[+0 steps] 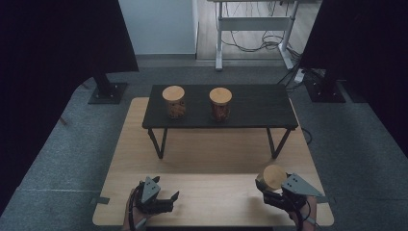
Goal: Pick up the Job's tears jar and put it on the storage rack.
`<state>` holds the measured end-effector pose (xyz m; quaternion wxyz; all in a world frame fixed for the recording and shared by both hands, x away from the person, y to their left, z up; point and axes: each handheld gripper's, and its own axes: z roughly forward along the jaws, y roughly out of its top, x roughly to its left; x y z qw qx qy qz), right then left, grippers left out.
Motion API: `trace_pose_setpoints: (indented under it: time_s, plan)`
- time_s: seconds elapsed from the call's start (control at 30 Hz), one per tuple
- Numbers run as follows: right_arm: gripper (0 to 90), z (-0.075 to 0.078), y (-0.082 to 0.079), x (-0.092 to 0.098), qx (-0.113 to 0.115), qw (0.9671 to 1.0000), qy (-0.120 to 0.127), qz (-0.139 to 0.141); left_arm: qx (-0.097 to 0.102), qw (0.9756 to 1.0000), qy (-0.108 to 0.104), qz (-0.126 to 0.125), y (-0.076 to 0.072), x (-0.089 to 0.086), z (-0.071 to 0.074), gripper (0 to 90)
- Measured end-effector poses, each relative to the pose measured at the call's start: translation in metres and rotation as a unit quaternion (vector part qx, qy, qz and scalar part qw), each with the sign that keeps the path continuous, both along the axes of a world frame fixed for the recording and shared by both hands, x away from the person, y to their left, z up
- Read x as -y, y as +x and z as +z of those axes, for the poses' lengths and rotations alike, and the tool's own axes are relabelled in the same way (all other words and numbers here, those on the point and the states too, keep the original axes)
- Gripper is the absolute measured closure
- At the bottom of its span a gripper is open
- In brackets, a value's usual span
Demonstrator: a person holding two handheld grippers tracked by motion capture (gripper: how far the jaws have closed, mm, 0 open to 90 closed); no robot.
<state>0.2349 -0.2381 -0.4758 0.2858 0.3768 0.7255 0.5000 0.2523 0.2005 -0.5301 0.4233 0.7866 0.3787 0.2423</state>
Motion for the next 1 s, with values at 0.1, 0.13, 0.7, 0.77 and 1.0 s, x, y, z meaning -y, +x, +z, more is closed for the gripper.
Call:
trace_pose_setpoints:
  time_s: [0.1, 0.13, 0.7, 0.77, 1.0]
  plan:
    - [25.0, 0.003, 0.001, 0.0, 0.001, 1.0, -0.001, 0.002, 0.0, 1.0, 0.0, 0.0, 0.0, 0.0, 0.0, 7.5]
    - [24.9, 0.004, 0.001, -0.001, 0.002, 1.0, -0.001, 0.002, 0.0, 1.0, 0.0, 0.0, 0.0, 0.0, 0.0, 7.6]
    - [24.9, 0.02, 0.006, -0.002, 0.003, 0.9997, 0.02, 0.012, 0.0, 1.0, 0.001, 0.0, 0.0, 0.0, 0.0, 7.4]
    - [25.0, 0.022, 0.006, -0.002, 0.004, 0.9997, 0.022, 0.011, 0.001, 1.0, 0.0, 0.0, 0.0, 0.0, 0.0, 7.5]
    - [25.0, 0.026, 0.007, 0.001, 0.007, 0.9996, 0.025, 0.009, 0.0, 1.0, 0.001, 0.0, 0.0, 0.0, 0.0, 7.4]
